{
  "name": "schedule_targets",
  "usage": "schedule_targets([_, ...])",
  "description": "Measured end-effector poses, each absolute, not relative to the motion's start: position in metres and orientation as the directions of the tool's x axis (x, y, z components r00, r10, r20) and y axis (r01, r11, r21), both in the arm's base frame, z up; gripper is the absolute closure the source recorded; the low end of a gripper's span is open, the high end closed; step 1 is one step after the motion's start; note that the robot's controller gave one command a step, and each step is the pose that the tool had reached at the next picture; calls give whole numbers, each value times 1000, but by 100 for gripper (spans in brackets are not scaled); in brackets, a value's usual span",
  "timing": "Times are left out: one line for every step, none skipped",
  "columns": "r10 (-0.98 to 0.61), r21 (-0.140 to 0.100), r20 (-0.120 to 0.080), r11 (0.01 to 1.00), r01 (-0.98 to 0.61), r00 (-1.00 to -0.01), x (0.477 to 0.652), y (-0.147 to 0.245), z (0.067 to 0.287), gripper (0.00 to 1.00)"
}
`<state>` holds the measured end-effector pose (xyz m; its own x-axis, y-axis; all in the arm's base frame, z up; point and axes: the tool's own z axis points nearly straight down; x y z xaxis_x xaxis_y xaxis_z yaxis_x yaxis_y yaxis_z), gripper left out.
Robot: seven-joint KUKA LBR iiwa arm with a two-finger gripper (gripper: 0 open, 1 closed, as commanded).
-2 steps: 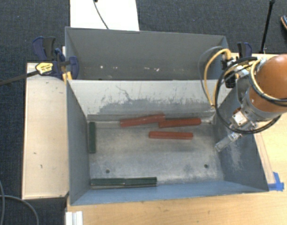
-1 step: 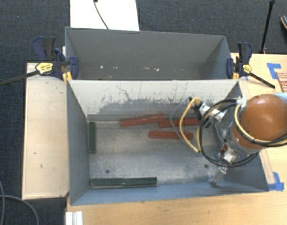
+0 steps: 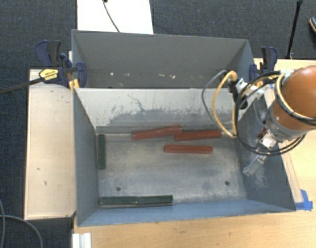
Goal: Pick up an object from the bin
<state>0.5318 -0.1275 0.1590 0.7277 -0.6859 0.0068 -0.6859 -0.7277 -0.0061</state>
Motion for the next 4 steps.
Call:
schedule_targets([-913,-3,-3,-407,-913,407,593,-107,134,0])
schedule_targets([-677,-20,-7,-736,-677,736,576,-120,72,0])
schedule_targets([-718,-5,5,-696,-718,696,567,-130,161,0])
schedule_targets([-440,-27,-2,-898,-440,898,550,-128,72,0])
